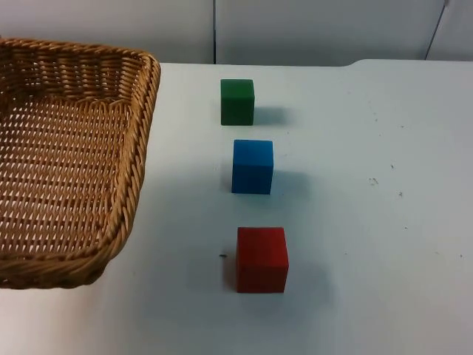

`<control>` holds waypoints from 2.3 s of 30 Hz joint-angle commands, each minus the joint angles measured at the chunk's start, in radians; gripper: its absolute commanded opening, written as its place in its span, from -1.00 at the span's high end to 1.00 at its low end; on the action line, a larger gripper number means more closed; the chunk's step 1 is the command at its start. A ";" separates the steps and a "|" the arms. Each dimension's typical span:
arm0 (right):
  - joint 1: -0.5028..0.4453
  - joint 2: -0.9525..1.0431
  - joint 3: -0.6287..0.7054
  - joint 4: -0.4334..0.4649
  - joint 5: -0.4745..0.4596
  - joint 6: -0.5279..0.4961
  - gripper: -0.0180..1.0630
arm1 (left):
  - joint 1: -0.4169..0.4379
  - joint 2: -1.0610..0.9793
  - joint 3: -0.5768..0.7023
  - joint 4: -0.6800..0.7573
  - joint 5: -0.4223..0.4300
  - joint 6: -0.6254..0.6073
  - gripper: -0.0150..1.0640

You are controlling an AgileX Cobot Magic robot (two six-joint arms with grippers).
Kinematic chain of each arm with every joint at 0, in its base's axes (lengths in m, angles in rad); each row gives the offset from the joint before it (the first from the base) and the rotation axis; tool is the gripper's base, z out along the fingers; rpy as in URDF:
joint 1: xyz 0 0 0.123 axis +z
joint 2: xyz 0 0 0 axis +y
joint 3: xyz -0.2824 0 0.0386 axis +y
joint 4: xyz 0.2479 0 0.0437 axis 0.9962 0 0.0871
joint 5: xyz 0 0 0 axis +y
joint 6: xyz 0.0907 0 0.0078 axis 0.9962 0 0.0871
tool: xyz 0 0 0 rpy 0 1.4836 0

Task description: Pick up the basket with the left hand and place the blue cube into the basket with the right hand.

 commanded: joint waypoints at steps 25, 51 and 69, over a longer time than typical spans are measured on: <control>0.620 1.185 -0.693 -0.341 -0.169 0.451 -0.95 | 0.004 -0.011 -0.001 -0.060 0.023 -0.006 0.98; 0.622 1.631 -0.703 -0.392 -0.477 0.826 -0.90 | 0.004 -0.011 -0.001 -0.072 0.035 -0.006 0.98; 0.611 1.838 -0.946 -0.389 -0.346 0.771 -0.90 | 0.004 -0.011 -0.001 -0.072 0.039 -0.006 0.98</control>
